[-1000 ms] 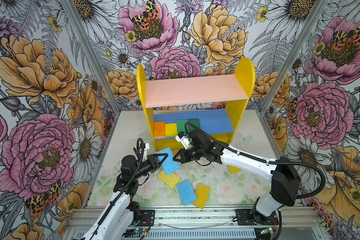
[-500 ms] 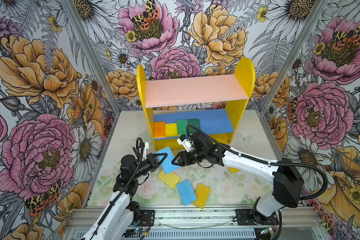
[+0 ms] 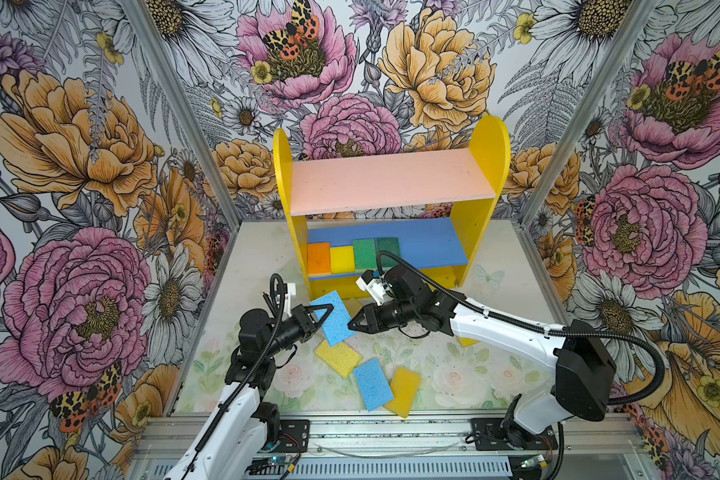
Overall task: Place and organize the cleaning sponges onto the shelf
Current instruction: 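Hold the blue sponge up beside the left gripper while the left gripper hovers, then carry the blue sponge toward the blue shelf with the right gripper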
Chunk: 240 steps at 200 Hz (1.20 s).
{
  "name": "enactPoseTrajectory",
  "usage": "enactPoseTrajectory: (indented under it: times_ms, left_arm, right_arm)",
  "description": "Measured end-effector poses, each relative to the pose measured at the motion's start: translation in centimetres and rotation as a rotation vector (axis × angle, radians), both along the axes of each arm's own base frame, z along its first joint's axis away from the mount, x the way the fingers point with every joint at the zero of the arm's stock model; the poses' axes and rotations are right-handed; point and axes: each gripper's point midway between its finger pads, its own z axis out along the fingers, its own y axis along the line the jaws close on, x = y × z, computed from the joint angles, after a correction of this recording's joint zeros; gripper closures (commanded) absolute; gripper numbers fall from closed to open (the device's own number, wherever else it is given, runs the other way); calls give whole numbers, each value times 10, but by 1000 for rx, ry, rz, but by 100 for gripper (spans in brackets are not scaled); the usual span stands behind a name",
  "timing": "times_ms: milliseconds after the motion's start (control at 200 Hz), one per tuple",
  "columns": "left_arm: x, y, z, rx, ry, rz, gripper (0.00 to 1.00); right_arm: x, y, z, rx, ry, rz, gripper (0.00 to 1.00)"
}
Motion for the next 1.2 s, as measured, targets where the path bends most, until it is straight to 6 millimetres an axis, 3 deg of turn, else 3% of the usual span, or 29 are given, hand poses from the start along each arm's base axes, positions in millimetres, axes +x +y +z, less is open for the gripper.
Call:
enactPoseTrajectory:
  times_ms: [75,285,320,430,650,960,1201]
  left_arm:
    - [0,0,1,-1,-2,0,97]
    - [0,0,1,-1,-2,1,95]
    - [0,1,1,-1,-3,3,88]
    - [1,2,1,0,2,8,80]
    - [1,5,2,13,-5,19,35]
    - [3,15,-3,24,20,52,2]
    - [2,24,0,32,23,84,1]
  right_arm:
    - [-1,1,0,1,1,2,88]
    - [-1,1,0,2,6,-3,99]
    - [-1,1,0,1,3,-4,100]
    - [0,1,1,2,-1,-7,100]
    - [2,1,0,-3,-7,-17,100]
    - [9,-1,-2,-19,-26,-50,100]
    - [14,-14,-2,-29,-35,-100,100]
